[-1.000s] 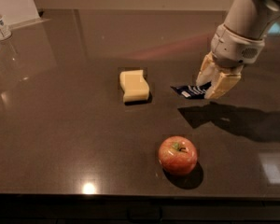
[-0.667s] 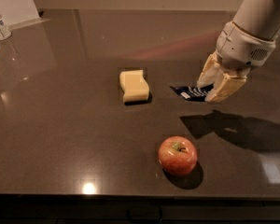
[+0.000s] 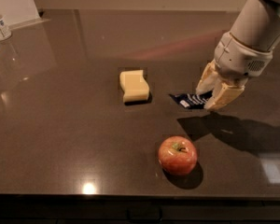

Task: Move rxbar blueberry near apple

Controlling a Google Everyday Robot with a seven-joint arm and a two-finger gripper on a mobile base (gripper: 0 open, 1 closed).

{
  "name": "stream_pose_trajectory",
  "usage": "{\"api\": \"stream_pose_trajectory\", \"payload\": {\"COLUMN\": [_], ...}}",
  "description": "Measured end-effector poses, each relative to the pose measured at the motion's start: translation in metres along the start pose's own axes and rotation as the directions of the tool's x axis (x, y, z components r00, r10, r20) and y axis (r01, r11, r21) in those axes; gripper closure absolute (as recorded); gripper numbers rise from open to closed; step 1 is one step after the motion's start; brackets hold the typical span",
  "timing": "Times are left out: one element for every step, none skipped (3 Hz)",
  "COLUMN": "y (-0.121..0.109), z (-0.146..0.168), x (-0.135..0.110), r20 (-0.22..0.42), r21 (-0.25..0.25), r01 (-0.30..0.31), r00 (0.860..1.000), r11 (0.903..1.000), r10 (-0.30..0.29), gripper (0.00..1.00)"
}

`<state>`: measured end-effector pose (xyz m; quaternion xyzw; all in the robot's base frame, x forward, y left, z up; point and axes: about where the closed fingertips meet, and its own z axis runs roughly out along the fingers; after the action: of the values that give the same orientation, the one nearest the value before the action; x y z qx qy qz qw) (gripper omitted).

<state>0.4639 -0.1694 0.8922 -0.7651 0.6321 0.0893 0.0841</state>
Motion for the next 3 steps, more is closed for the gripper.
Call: {"api": "stream_pose_trajectory", "payload": {"y": [0.016, 0.034, 0.042], "z": [0.007, 0.015, 0.024], "x": [0.000, 0.000, -0.003], "r20": [0.004, 0.010, 0.014], "r21": [-0.013, -0.037, -0.056], "r01": [0.004, 0.010, 0.004], "r00": [1.000, 1.000, 1.000], "r11": [0.9999, 0.9993, 0.9984], "r10": [-0.004, -0.010, -0.003], "gripper": [1.00, 1.00, 0.84]}}
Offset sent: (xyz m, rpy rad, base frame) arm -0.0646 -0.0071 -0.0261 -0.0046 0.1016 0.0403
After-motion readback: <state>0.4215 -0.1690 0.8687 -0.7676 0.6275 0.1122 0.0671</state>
